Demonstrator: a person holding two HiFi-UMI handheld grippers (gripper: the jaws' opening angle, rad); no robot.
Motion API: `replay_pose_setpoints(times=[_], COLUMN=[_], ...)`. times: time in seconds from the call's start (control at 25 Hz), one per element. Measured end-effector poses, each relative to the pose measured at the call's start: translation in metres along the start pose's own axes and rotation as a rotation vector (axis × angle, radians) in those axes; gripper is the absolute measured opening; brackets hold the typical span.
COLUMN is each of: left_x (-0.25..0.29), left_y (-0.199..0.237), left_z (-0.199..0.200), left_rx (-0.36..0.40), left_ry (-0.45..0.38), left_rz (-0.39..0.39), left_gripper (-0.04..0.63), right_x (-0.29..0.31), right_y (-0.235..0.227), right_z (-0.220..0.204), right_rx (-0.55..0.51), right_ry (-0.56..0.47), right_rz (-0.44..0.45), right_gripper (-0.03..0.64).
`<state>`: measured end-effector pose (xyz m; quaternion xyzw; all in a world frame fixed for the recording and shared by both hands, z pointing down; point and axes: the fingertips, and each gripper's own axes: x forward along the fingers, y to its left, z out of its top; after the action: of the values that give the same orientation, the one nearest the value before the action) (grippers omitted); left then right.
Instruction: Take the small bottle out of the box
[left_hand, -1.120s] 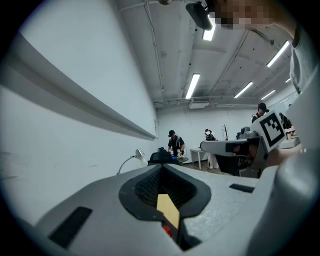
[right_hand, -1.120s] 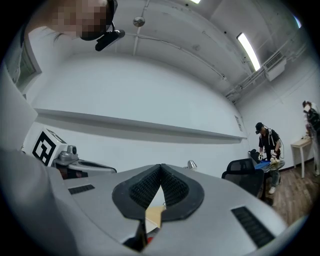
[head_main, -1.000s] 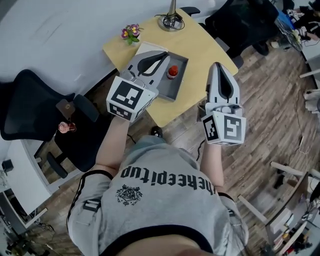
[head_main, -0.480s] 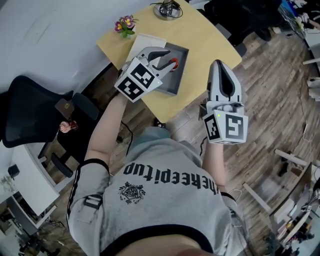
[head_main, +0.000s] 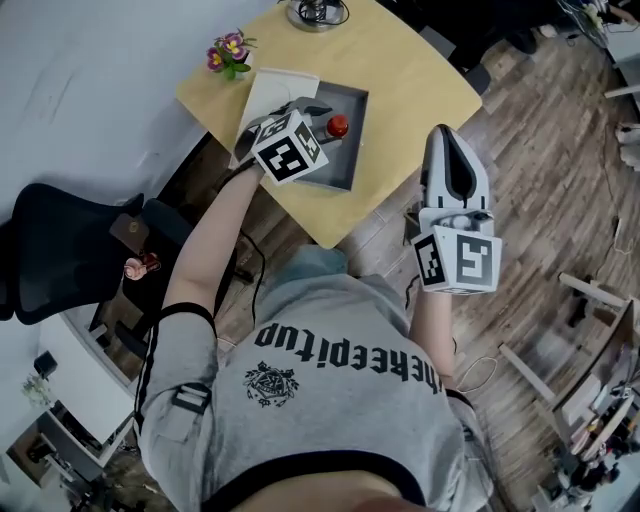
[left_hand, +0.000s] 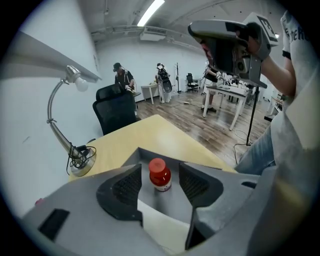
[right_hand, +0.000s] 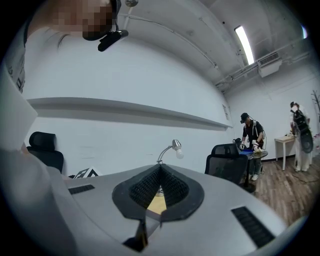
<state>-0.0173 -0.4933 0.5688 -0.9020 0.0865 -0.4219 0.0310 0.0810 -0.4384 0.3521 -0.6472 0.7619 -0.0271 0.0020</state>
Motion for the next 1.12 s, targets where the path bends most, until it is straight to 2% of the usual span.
replay_pose_setpoints(times=[0.24, 0.64, 1.12], left_x=[0.032, 0.066, 0.076], left_y=[0.003, -0.003, -0.001], left_z=[-0.018, -0.031, -0.03], left_rx=[0.089, 0.158, 0.142], left_ry=[0.123, 0.217, 0.223], left_rz=[-0.084, -0.162, -0.151], left_gripper=[0.224, 0.224, 0.222], right_x=[0.004, 0.009, 0.01], right_y=[-0.016, -0.037, -0.045], right_z=[-0.01, -0.02, -0.026], right_rx=[0.006, 0.01, 0.015], right_ry=[0.035, 0.064, 0.074], right_rz=[-0.048, -0.099, -0.108], right_gripper=[0.002, 0.002, 0.002])
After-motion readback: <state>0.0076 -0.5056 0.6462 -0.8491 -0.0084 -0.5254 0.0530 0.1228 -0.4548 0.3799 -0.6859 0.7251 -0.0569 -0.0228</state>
